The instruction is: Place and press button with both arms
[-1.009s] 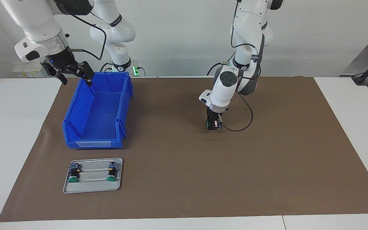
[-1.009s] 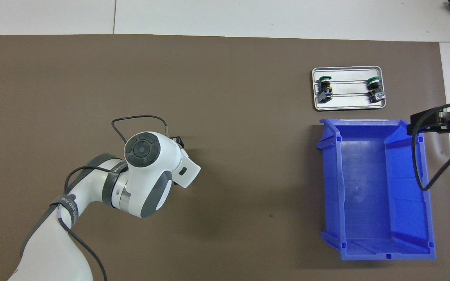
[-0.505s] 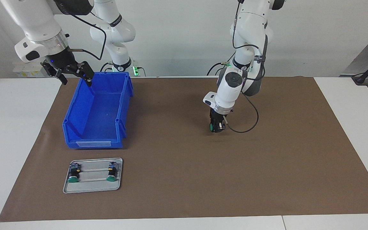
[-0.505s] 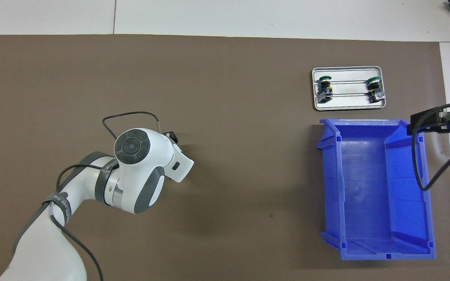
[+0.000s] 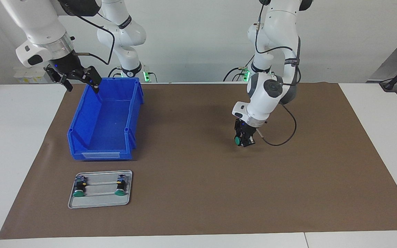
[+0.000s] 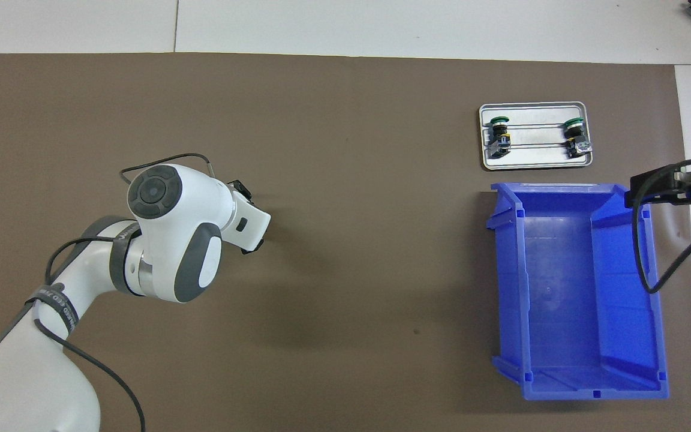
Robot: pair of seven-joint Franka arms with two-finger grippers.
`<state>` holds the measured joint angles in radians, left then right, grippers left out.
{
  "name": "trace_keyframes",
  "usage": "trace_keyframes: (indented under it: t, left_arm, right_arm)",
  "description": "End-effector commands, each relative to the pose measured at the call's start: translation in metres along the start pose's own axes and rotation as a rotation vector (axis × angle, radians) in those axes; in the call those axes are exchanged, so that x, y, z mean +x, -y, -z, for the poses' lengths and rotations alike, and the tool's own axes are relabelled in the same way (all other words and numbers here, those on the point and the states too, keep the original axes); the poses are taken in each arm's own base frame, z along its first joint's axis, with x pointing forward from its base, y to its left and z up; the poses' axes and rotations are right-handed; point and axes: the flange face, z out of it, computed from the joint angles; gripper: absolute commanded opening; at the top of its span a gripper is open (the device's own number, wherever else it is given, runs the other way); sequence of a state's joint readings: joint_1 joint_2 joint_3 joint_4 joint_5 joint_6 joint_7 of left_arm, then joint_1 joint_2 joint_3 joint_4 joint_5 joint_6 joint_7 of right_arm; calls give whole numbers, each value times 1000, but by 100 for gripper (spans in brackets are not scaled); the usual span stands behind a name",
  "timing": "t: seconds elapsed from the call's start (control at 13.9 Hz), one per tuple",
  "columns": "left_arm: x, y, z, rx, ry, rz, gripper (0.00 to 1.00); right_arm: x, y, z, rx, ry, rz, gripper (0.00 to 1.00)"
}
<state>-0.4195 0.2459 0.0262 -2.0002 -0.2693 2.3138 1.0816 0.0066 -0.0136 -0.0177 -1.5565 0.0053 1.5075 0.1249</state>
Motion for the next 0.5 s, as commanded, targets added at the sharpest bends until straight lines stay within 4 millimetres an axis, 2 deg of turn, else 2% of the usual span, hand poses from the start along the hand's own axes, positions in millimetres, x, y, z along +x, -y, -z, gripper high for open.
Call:
trace_keyframes:
  t: [0.0,0.22,0.43]
  left_arm:
    - [-8,24,34,-53,-78,41,21]
    - [-47,47,52,-137,-202,88,22]
    - [-86,60,62,-174,-339,82,23]
  right_arm:
    - [-8,-1,1,14,5,22,100]
    - [-8,-1,1,14,5,22,100]
    - [-8,-1,1,14,5,22,100]
